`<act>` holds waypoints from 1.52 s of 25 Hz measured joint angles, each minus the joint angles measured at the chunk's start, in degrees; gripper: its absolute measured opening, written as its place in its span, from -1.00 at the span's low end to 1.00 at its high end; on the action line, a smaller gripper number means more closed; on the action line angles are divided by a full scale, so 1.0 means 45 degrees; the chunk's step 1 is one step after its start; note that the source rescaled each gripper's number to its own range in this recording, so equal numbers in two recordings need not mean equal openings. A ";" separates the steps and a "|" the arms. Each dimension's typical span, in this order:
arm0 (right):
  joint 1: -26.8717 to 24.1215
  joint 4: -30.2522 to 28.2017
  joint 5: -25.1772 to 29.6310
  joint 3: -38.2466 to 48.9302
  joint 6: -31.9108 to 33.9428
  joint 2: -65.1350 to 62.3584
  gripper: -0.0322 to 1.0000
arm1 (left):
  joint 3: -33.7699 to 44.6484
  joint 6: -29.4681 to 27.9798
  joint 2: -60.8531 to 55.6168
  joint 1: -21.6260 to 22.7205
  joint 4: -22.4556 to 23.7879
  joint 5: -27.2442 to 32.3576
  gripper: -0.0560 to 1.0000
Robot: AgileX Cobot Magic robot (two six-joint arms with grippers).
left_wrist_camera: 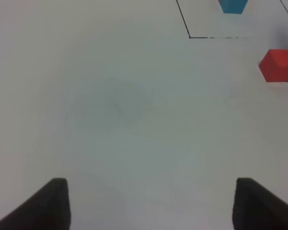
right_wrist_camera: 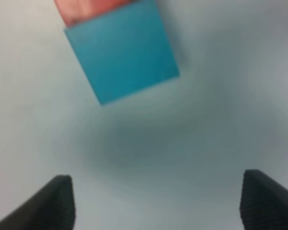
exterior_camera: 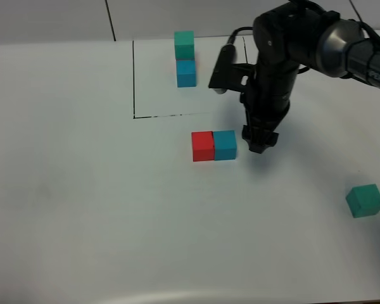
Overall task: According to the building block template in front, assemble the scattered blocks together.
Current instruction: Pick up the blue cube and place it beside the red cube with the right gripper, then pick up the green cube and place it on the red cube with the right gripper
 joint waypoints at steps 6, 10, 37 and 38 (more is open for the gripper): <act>-0.1304 -0.0272 -0.2150 0.3907 0.3564 -0.2348 0.09 | 0.0000 0.0000 0.0000 0.0000 0.0000 0.0000 0.07; -0.2326 -0.0285 -0.3465 0.6304 0.5894 -0.3892 0.09 | 0.0000 0.0000 0.0000 0.0000 0.0000 0.0000 0.07; -0.4899 0.0739 -0.6493 1.0734 0.8001 -0.4840 0.09 | 0.0000 0.0000 0.0000 0.0000 0.0000 0.0000 0.07; -0.4935 0.0739 -0.6494 1.0734 0.7984 -0.4757 0.05 | 0.0000 0.0000 0.0000 0.0000 0.0000 0.0000 0.07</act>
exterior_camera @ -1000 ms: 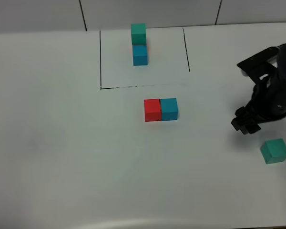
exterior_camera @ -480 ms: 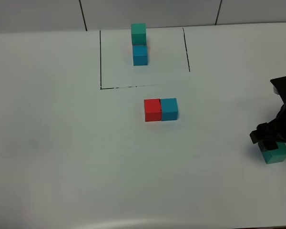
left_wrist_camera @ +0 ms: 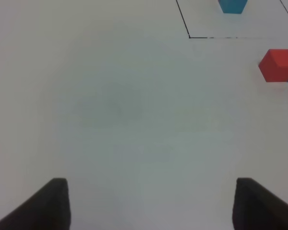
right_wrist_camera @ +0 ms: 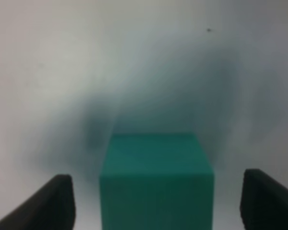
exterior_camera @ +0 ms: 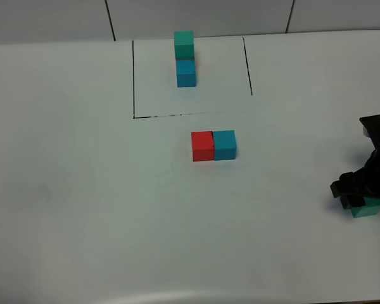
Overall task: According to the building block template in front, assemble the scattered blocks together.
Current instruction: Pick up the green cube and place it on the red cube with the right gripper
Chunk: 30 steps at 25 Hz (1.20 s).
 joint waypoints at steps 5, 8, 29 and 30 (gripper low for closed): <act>-0.0001 0.0005 -0.0166 0.0000 -0.0446 0.0025 -0.93 | 0.0000 0.0000 0.0000 0.0000 0.0000 0.0000 0.07; 0.0163 -0.0009 -0.0074 -0.0039 -0.1128 -0.0078 -0.90 | 0.0000 0.0000 0.0000 0.0000 0.0000 0.0000 0.07; 0.7153 -0.0685 0.6736 -1.1530 -1.1139 0.3940 -0.90 | 0.0000 0.0000 0.0000 0.0000 0.0000 0.0000 0.07; 0.7276 -0.0625 0.6853 -1.1998 -1.1225 0.4318 -0.90 | 0.0000 0.0000 0.0000 0.0000 0.0000 0.0000 0.07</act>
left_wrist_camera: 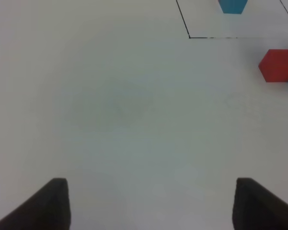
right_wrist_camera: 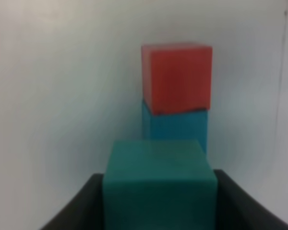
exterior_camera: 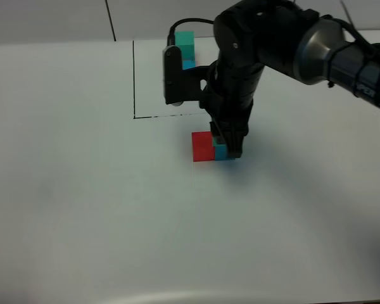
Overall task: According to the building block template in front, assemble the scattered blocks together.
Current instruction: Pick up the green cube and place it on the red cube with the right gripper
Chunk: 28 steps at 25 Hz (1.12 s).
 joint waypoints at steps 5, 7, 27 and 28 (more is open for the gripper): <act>0.0187 0.0300 0.1160 -0.1933 -0.0484 0.1581 -0.90 | 0.0000 0.0000 0.0000 0.0000 0.0000 0.0000 0.07; 0.0187 0.0300 0.1552 -0.2337 -0.0738 0.1968 -0.90 | 0.0000 0.0000 0.0000 0.0000 0.0000 0.0000 0.07; -0.0448 0.1299 0.0870 -0.2600 -0.1371 0.2370 -0.90 | 0.0000 0.0000 0.0000 0.0000 0.0000 0.0000 0.07; -0.0448 0.1368 0.0837 -0.2600 -0.1371 0.2370 -0.90 | 0.0000 0.0000 0.0000 0.0000 0.0000 0.0000 0.07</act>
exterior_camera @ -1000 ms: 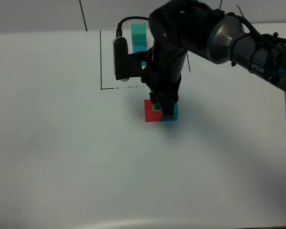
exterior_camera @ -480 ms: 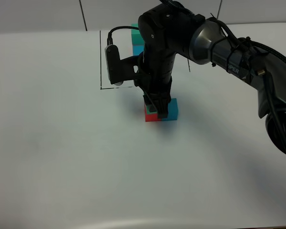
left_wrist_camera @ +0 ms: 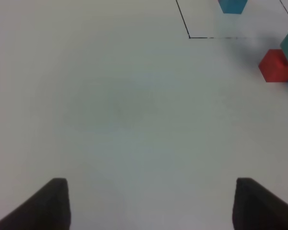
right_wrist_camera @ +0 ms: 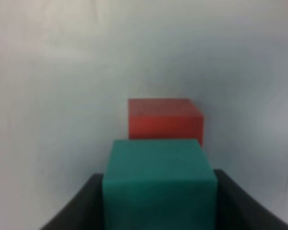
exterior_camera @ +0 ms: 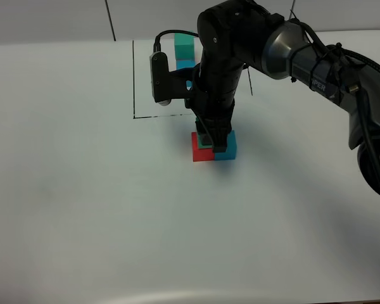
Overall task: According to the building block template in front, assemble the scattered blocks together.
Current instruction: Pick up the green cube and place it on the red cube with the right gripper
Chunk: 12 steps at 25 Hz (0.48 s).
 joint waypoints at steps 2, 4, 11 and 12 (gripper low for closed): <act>0.0000 0.0086 -0.0083 0.0000 0.0000 0.0000 -0.90 | 0.0000 0.0000 0.0000 0.0000 0.0000 0.0000 0.07; 0.0000 0.0143 -0.0186 0.0000 0.0000 0.0000 -0.90 | 0.0000 0.0000 0.0000 0.0000 0.0000 0.0000 0.07; -0.0004 0.0260 -0.0494 0.0000 0.0000 0.0061 -0.90 | 0.0000 0.0000 0.0000 0.0000 0.0000 0.0000 0.07; -0.0004 0.0260 -0.0513 0.0000 0.0000 0.0120 -0.90 | 0.0000 0.0000 0.0000 0.0000 0.0000 0.0000 0.07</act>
